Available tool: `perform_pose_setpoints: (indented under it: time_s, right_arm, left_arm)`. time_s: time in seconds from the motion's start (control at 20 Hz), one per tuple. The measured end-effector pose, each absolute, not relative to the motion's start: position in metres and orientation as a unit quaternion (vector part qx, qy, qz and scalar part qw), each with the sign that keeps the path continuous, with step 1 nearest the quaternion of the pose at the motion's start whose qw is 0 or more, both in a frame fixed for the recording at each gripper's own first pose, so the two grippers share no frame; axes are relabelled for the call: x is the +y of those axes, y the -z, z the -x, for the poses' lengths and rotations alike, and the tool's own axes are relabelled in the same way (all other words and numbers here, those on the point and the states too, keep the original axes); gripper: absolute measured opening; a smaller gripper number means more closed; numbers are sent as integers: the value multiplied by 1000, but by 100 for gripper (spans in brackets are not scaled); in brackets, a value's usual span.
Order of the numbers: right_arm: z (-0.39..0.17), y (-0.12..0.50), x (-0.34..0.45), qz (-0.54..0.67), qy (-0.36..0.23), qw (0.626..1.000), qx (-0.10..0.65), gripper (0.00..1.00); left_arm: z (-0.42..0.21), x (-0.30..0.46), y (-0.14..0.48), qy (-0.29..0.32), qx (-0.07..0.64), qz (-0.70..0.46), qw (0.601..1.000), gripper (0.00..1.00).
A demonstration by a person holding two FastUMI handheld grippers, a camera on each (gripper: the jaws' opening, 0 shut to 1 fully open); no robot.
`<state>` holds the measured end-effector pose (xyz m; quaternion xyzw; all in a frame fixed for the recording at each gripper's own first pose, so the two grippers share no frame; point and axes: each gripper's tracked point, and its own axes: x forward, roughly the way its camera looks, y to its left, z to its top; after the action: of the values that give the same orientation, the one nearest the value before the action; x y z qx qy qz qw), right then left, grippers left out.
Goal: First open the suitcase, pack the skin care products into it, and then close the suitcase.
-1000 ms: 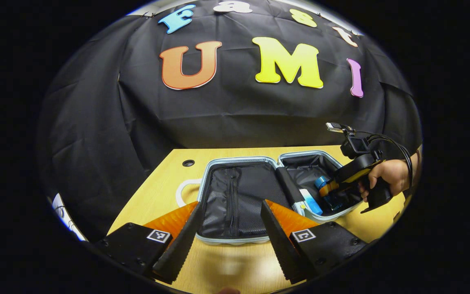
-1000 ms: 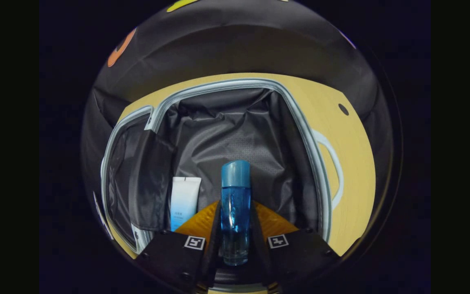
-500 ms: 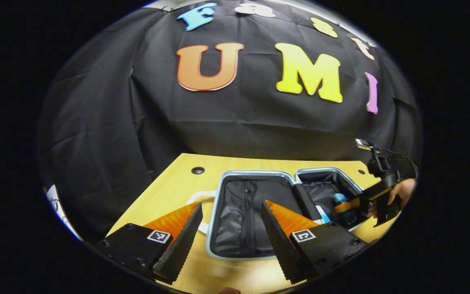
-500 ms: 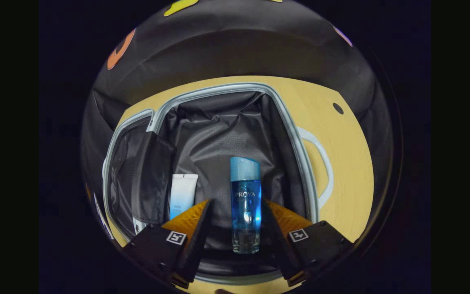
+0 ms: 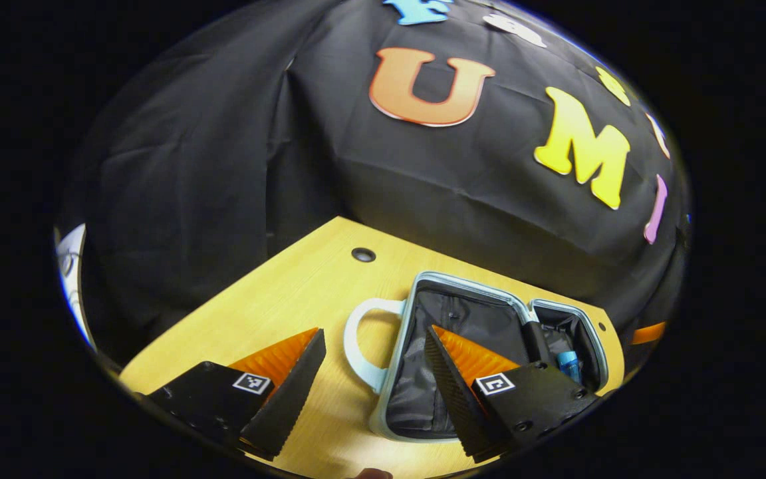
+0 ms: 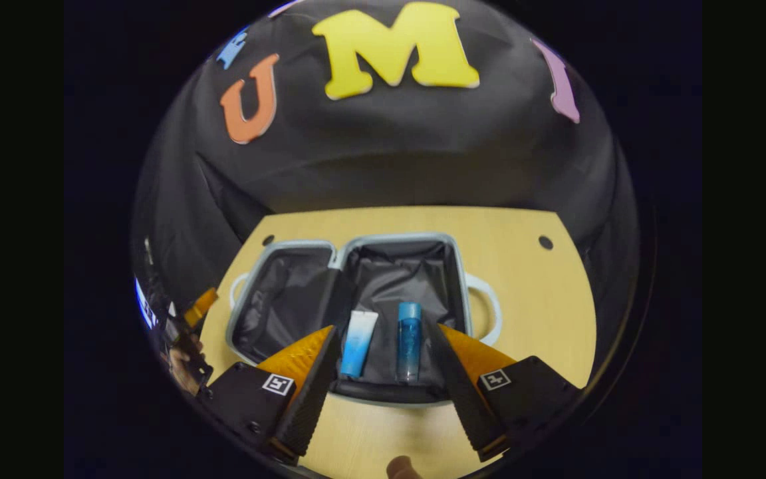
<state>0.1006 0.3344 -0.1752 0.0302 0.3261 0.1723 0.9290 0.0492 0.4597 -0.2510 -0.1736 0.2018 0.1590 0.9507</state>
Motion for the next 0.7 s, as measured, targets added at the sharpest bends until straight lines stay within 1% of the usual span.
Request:
perform_pose_setpoints:
  time_s: [0.15, 0.25, 0.3, 0.35, 0.4, 0.45, 0.5, 0.55, 0.6, 0.7]
  right_arm:
    - [-74, 120, 299, -38, -153, 950, 271, 83]
    - [-56, 95, 271, -44, -129, 960, 246, 82]
    - [-49, 87, 257, -50, -113, 964, 236, 78]
    - [-43, 80, 245, -58, -98, 966, 230, 79]
    - [-34, 72, 234, -68, -84, 969, 223, 83]
    - [-27, 65, 219, -76, -66, 971, 216, 83]
    - [-21, 60, 203, -80, -48, 974, 209, 83]
    - [-16, 57, 189, -80, -33, 975, 203, 82]
    - [-9, 53, 173, -80, -14, 977, 197, 82]
    - [3, 49, 150, -88, 15, 978, 191, 82]
  left_arm:
    - [-55, 468, 267, -166, 202, 258, 930, 96]
    - [-65, 473, 280, -169, 198, 315, 913, 96]
    - [-69, 474, 288, -169, 203, 342, 902, 96]
    - [-71, 475, 297, -170, 208, 368, 890, 96]
    - [-73, 475, 305, -173, 212, 392, 879, 95]
    - [-78, 474, 312, -169, 215, 412, 869, 86]
    - [-83, 473, 318, -167, 221, 425, 862, 82]
    - [-85, 473, 324, -170, 226, 433, 856, 82]
    - [-90, 471, 329, -168, 232, 438, 852, 51]
    - [-95, 470, 327, -164, 228, 448, 849, 25]
